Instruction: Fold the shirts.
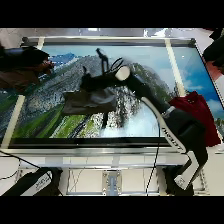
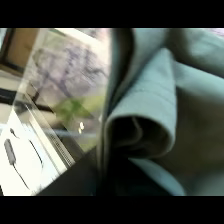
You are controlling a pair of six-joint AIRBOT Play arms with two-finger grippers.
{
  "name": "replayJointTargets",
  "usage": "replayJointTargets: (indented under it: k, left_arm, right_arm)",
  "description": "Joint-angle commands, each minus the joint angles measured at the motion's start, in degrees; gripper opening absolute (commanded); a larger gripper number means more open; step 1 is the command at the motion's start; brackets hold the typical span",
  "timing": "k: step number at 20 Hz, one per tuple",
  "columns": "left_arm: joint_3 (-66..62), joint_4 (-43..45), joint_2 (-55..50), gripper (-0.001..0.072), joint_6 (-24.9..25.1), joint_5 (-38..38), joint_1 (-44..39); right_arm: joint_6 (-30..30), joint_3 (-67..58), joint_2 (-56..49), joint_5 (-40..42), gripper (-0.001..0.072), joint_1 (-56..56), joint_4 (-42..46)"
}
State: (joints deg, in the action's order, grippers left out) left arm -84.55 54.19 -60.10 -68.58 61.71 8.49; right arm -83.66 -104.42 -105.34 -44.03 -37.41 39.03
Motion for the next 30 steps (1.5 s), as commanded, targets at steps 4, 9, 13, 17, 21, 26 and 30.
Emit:
replayJointTargets:
  k: [4,9,13,17,21,26,30]
  left_arm:
    - [-0.02,3.10,3.72,0.0014,0.02,3.82,7.34]
    - [0.44,3.30,3.10,0.0014,0.04,6.12,7.32]
    - [1.79,3.28,3.08,0.0014,0.02,6.08,7.32]
    - [3.34,3.26,3.08,0.0014,0.02,6.05,7.32]
    - [3.56,3.23,3.08,0.0014,0.02,6.08,7.32]
    - [3.56,3.26,3.08,0.0014,0.04,6.08,7.32]
    - [3.56,3.28,3.08,0.0014,0.04,6.08,7.32]
  right_arm:
    - [-0.24,-4.20,-2.19,7.96,0.0633,-7.15,-0.31]
    - [-6.14,-8.79,-2.19,-20.79,0.0612,6.40,29.57]
    - [-7.37,-3.15,-2.19,-33.27,0.0613,20.72,31.34]
    - [-4.87,7.93,-3.65,-28.33,0.0612,28.24,12.28]
    - [0.20,10.38,-9.51,-23.50,0.0614,27.45,-0.66]
    - [3.34,10.38,-14.62,-16.96,0.0613,20.55,-9.07]
    - [3.91,9.86,-14.95,-16.39,0.0550,15.26,-10.75]
